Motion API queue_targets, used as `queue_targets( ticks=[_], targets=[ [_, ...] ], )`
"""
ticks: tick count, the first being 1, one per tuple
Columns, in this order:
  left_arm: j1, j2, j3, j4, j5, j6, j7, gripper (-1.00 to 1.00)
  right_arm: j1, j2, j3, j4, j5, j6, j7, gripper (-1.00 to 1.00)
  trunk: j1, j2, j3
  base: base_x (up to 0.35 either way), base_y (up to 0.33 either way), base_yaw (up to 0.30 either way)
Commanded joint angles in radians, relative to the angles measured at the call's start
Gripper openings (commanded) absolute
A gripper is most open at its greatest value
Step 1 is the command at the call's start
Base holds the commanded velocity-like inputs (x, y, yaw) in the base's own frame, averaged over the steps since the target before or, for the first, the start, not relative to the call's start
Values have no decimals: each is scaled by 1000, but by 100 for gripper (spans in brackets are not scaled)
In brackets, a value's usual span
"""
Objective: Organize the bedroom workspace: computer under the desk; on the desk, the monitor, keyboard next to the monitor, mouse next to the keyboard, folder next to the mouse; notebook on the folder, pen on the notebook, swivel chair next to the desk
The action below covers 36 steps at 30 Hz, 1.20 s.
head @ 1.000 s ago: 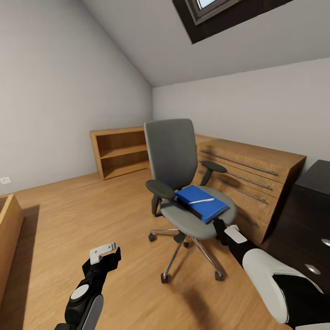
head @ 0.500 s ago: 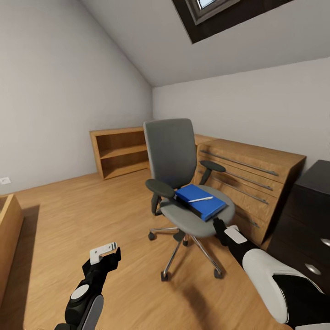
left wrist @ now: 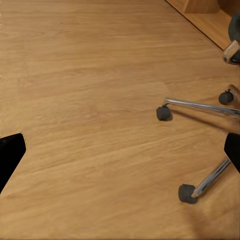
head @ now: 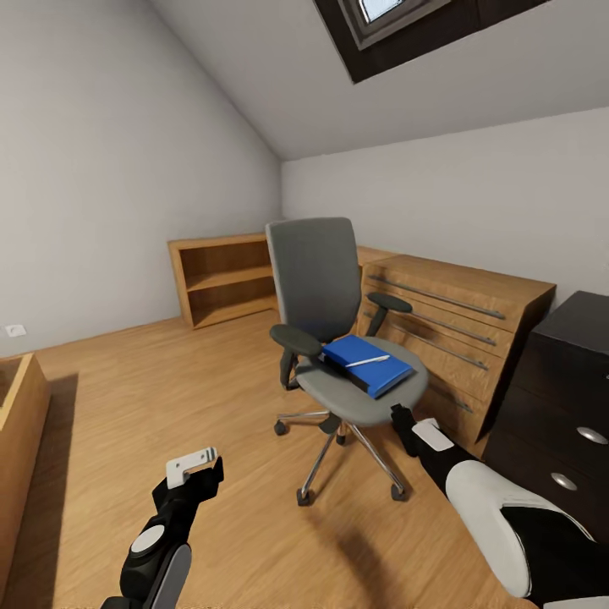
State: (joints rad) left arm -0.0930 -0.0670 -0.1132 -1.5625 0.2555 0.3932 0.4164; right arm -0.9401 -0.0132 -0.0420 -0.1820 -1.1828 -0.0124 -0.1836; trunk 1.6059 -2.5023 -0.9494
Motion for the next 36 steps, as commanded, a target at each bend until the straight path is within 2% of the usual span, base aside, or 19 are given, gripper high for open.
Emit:
queue_targets(
  ticks=[1,15,20,25,36],
  targets=[
    [-1,0,-2,-1,10,3,9,100,0,1,-4,-1,-3,-1,-4,100,0,0,-1,-79,0,0],
    [-1,0,-2,1,9,3,9,100,0,3,-1,-1,-3,-1,-2,100,0,0,-1,-13,0,0],
    [-1,0,-2,1,10,4,9,100,0,27,-1,-1,28,-1,46,100,0,0,-1,0,0,0],
    [-1,0,-2,1,10,4,9,100,4,34,-1,-1,65,-1,96,100,0,0,-1,0,0,0],
    [-1,0,-2,1,9,4,9,100,18,44,-1,-1,82,-1,119,100,0,0,-1,0,0,0]
  ],
)
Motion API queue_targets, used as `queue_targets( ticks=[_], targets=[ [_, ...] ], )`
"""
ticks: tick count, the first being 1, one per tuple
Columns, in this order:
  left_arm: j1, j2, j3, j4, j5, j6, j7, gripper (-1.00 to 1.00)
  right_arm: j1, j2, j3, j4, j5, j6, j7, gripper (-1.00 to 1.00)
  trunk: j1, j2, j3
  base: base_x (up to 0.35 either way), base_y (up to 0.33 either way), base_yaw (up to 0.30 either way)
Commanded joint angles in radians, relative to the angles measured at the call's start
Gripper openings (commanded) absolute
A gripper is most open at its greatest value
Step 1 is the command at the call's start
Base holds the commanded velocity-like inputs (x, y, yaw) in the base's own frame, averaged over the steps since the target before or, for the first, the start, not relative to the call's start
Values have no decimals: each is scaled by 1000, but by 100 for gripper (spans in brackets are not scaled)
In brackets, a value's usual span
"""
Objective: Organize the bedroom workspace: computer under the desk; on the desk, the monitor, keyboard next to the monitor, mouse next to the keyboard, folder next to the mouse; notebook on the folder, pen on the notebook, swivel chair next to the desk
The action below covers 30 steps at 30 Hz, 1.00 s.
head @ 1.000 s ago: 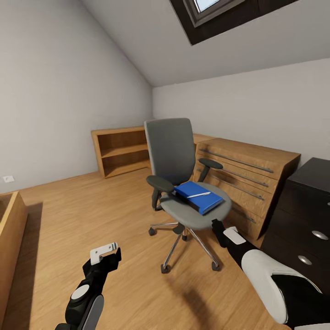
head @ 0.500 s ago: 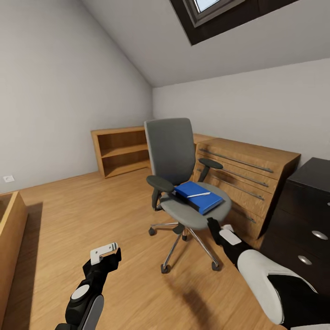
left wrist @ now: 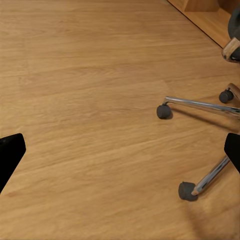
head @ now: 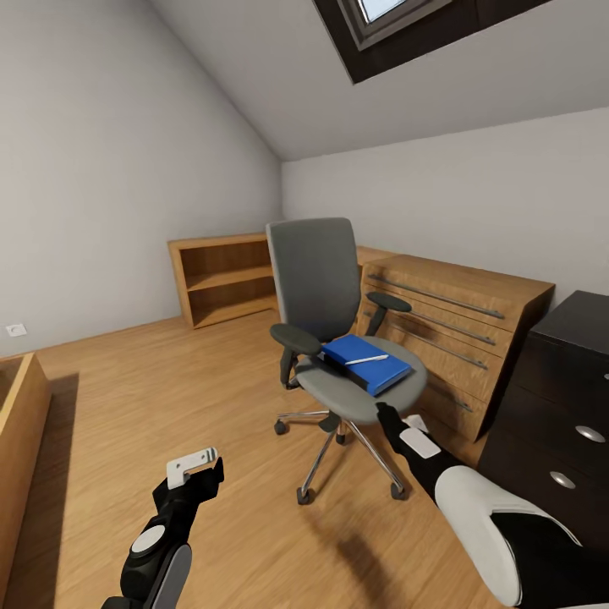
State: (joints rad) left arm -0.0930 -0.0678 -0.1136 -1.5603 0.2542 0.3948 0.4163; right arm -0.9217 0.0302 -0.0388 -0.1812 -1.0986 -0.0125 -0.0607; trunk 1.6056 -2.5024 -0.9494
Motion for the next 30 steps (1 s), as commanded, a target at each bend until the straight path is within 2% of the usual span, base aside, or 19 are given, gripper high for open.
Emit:
queue_targets(
  ticks=[1,7,21,30],
  targets=[
    [-1,0,-1,-1,10,2,9,100,0,1,-4,-1,-2,-1,-4,100,0,0,-1,0,0,0],
    [-1,0,-1,-1,9,0,9,100,1,4,-3,-1,-1,-1,-3,100,0,0,-1,0,0,0],
    [-1,0,-1,-2,10,-2,10,100,1,33,-2,-2,-1,-1,-3,100,0,0,-1,0,0,0],
    [-1,0,-1,-2,10,-2,10,100,1,37,2,-4,-1,0,-5,100,0,0,-1,0,0,0]
  ],
)
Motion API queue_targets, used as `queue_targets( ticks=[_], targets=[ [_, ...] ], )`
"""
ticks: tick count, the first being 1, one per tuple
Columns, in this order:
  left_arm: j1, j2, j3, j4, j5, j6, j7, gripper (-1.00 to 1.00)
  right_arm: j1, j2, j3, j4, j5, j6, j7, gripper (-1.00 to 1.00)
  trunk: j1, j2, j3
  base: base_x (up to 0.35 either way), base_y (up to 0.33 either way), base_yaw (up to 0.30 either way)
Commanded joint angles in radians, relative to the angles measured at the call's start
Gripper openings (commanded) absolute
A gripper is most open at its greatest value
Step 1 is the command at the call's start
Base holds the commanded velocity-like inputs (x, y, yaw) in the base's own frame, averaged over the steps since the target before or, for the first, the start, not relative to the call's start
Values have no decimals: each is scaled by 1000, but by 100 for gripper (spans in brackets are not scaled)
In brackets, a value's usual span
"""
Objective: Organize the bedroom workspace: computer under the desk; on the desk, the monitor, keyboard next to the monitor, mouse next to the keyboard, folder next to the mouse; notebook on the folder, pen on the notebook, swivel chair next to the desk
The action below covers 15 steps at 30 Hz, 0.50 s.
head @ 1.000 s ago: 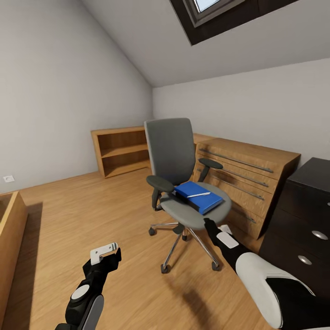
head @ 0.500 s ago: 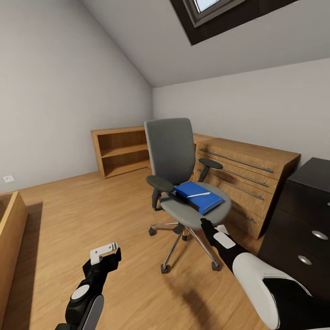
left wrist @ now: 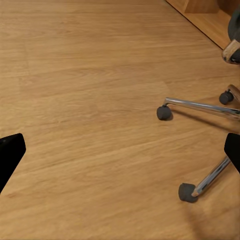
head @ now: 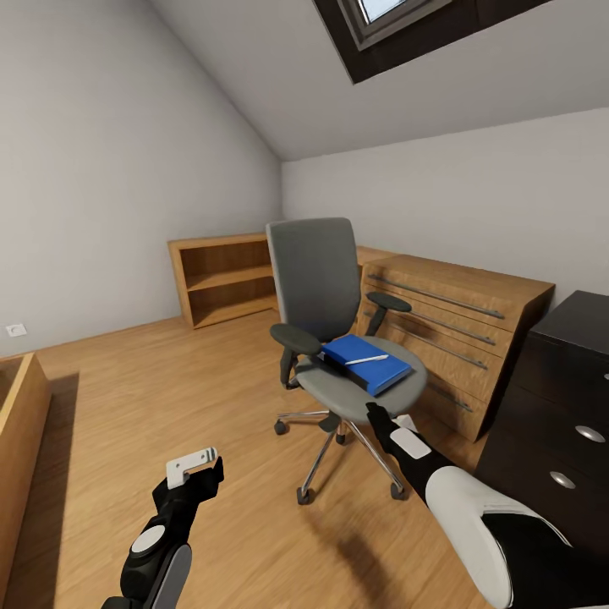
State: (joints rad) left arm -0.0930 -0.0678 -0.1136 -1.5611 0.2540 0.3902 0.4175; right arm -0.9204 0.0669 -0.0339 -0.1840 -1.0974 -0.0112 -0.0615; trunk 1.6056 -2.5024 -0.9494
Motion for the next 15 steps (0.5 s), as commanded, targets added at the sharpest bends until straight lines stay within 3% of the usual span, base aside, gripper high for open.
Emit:
queue_targets(
  ticks=[1,11,15],
  targets=[
    [-1,0,-1,-1,10,2,9,100,0,1,-2,-2,-2,-1,-4,100,0,0,-1,0,0,0],
    [-1,0,-1,-2,10,2,8,100,0,2,-1,-1,-2,0,-4,100,0,0,-1,1,0,0],
    [-1,0,-1,-2,10,0,7,100,0,2,-1,-1,-2,0,-4,100,0,0,-1,127,0,0]
  ],
)
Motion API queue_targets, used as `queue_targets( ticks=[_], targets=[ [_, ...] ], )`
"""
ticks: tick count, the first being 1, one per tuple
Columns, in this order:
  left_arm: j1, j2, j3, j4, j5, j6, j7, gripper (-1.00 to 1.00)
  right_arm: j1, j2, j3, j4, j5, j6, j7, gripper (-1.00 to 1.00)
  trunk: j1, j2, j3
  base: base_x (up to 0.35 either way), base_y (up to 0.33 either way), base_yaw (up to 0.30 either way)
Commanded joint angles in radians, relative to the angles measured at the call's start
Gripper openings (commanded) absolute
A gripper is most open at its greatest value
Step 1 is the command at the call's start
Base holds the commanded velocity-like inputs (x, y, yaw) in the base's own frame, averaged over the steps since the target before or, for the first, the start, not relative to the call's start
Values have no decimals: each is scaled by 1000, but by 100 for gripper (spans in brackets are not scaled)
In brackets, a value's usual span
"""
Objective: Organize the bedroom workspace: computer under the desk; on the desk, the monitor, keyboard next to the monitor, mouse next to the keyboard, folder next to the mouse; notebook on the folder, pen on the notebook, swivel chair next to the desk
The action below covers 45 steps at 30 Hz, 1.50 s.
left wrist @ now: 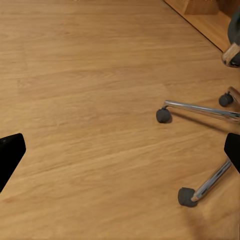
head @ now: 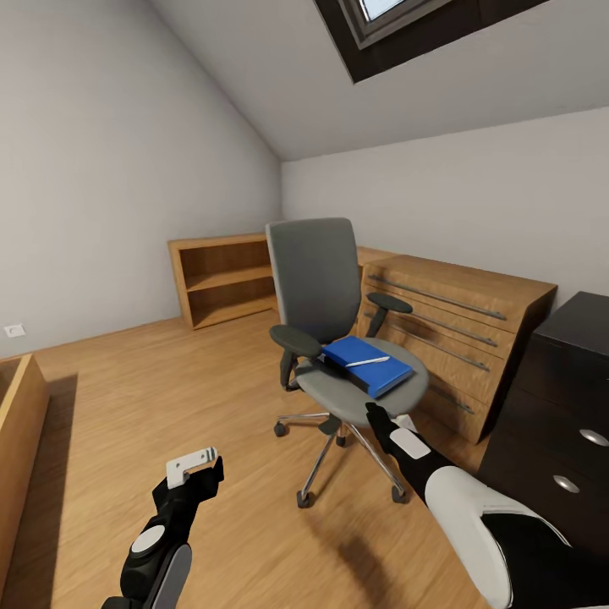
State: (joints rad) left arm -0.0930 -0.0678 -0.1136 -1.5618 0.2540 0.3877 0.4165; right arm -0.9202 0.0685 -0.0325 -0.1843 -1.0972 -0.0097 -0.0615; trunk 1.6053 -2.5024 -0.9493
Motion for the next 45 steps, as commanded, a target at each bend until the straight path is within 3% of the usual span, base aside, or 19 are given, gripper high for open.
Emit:
queue_targets(
  ticks=[1,11,38,45],
  targets=[
    [-1,0,-1,-1,10,3,8,100,0,1,-3,-1,-3,-1,-4,100,0,0,-1,185,0,0],
    [-1,0,-1,-1,10,4,8,100,0,0,-3,-1,-3,-1,-4,100,0,0,-1,82,0,0],
    [-1,0,-1,-2,10,3,8,100,0,0,-3,0,-3,-1,-3,100,0,0,-1,290,0,0],
    [-1,0,-1,-2,10,3,8,100,0,1,-3,0,-3,-2,-3,100,0,0,-1,58,0,0]
  ],
)
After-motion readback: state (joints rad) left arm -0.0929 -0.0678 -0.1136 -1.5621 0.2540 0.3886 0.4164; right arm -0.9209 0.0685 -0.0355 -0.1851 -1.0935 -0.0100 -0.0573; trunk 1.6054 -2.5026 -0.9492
